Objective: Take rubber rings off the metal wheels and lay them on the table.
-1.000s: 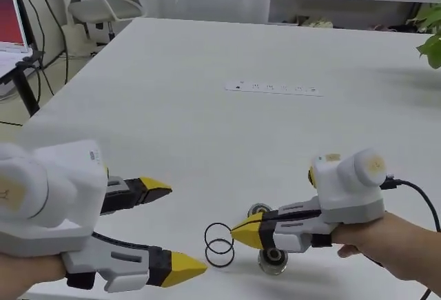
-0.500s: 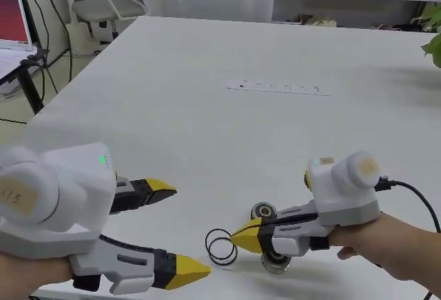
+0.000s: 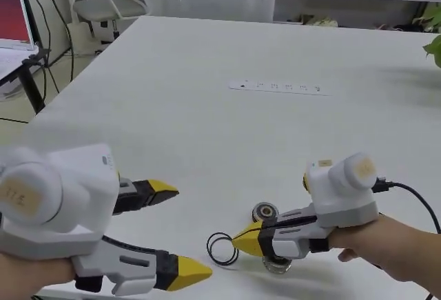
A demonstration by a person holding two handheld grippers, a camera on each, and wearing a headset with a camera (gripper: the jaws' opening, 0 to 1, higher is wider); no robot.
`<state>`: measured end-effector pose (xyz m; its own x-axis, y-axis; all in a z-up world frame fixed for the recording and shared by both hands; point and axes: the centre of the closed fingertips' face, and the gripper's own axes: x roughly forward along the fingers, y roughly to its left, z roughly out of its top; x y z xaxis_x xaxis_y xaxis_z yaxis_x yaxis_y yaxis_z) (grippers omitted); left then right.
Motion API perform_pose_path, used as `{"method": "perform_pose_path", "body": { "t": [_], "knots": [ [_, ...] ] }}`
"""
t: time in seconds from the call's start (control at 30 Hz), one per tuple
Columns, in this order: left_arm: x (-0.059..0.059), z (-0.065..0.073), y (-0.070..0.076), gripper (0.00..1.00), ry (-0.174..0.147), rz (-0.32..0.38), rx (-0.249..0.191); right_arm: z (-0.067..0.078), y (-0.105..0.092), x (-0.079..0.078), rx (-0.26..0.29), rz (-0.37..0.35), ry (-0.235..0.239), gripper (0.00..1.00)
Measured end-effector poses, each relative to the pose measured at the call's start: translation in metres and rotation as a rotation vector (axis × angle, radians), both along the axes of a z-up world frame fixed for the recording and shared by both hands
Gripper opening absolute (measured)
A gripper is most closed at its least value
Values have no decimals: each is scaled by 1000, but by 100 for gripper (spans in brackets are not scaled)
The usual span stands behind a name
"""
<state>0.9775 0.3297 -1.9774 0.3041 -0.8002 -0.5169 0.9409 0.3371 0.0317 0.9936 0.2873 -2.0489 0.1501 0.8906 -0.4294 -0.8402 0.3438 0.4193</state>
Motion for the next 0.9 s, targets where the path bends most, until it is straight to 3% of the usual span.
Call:
{"method": "perform_pose_path", "body": {
  "t": [0.57,0.9],
  "knots": [
    [-2,-4,-1,66,6,-8,22,-8,-3,2,-15,-12,22,0],
    [-3,-5,0,65,8,-7,25,-3,-5,5,25,-48,52,0]
  ]
}}
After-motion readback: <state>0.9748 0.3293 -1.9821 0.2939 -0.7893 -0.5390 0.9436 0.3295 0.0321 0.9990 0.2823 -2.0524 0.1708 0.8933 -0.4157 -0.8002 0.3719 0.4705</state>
